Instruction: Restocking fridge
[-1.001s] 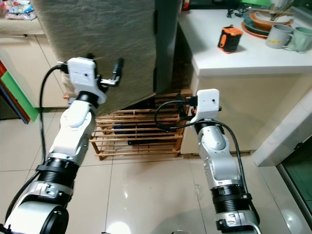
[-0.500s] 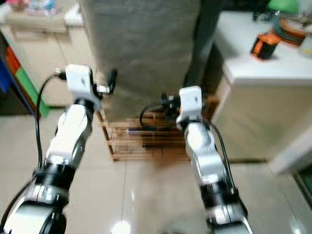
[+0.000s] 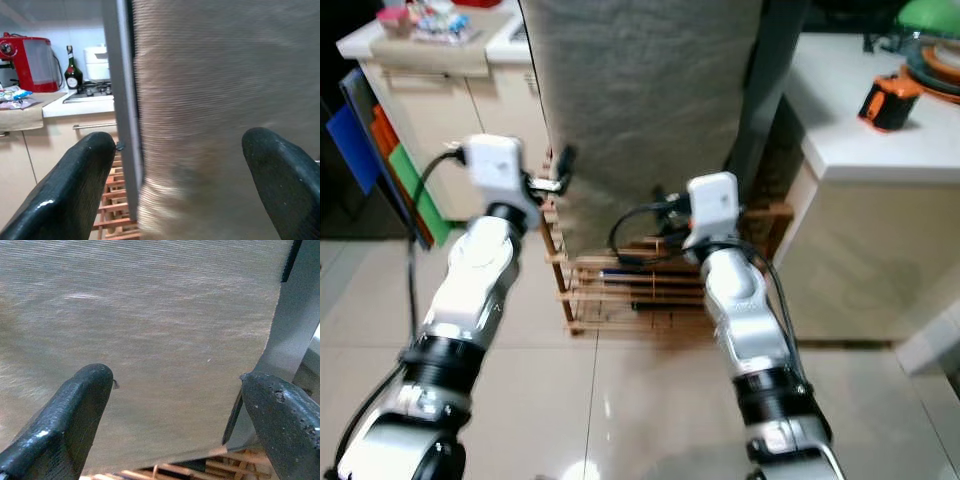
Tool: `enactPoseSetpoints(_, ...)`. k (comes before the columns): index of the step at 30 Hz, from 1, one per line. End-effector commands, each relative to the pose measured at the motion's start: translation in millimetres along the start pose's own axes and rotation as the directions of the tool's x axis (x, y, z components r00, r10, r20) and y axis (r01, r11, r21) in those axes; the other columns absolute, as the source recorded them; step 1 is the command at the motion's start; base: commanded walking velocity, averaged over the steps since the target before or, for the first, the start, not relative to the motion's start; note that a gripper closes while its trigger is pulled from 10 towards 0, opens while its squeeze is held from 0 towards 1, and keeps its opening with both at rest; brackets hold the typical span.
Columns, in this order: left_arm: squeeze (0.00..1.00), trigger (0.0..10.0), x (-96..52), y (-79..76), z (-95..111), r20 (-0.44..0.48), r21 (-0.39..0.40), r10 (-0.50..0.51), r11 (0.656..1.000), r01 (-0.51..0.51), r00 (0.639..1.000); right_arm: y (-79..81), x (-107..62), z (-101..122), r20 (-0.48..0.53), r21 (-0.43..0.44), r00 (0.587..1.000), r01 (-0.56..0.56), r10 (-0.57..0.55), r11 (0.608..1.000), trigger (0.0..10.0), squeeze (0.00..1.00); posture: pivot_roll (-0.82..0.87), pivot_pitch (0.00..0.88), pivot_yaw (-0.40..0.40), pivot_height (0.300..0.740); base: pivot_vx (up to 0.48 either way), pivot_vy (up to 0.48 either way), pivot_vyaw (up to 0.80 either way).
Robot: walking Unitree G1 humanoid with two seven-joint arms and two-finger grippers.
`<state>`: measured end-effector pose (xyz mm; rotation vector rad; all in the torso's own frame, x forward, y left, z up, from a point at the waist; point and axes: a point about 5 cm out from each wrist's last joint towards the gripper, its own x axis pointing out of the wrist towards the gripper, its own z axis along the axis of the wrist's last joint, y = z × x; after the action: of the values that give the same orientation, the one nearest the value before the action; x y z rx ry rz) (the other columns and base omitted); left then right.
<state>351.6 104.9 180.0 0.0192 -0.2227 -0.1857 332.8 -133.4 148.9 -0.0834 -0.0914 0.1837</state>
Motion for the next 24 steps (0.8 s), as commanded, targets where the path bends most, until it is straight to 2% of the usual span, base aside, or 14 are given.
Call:
enactPoseSetpoints(1, 0.00, 10.0, 1.5, 10.2, 0.1, -0.009, 0.009, 0.028, 1.000, -0.028, 1.000, 10.6, 1.8, 6.2, 0.030, -0.002, 0.999, -0.035, 0.035, 0.999, 10.0, 0.00, -0.13, 0.000, 0.049, 0.740, 0.442, 0.000, 0.00)
enactPoseSetpoints(6, 0.00, 10.0, 2.9, 7.5, -1.0, -0.015, -0.013, 0.024, 1.000, -0.024, 1.000, 14.0, 3.5, 8.9, 0.042, -0.008, 0.998, -0.053, 0.053, 0.999, 10.0, 0.00, -0.13, 0.000, 0.045, 0.740, 0.443, 0.000, 0.00)
enactPoseSetpoints(17, 0.00, 10.0, 3.3, 8.2, 2.0, 0.001, 0.005, 0.027, 1.000, -0.027, 1.000, 14.0, 3.3, 9.0, 0.045, -0.008, 0.998, -0.051, 0.051, 0.999, 10.0, 0.00, -0.13, 0.000, 0.048, 0.740, 0.430, 0.000, 0.00)
enactPoseSetpoints(24, 0.00, 10.0, 0.3, 7.9, -1.3, -0.014, 0.016, 0.044, 0.999, -0.044, 0.999, 12.8, 1.4, 6.0, 0.035, -0.006, 0.998, -0.050, 0.050, 0.999, 10.0, 0.00, -0.12, 0.000, 0.042, 0.740, 0.000, 0.000, 0.00)
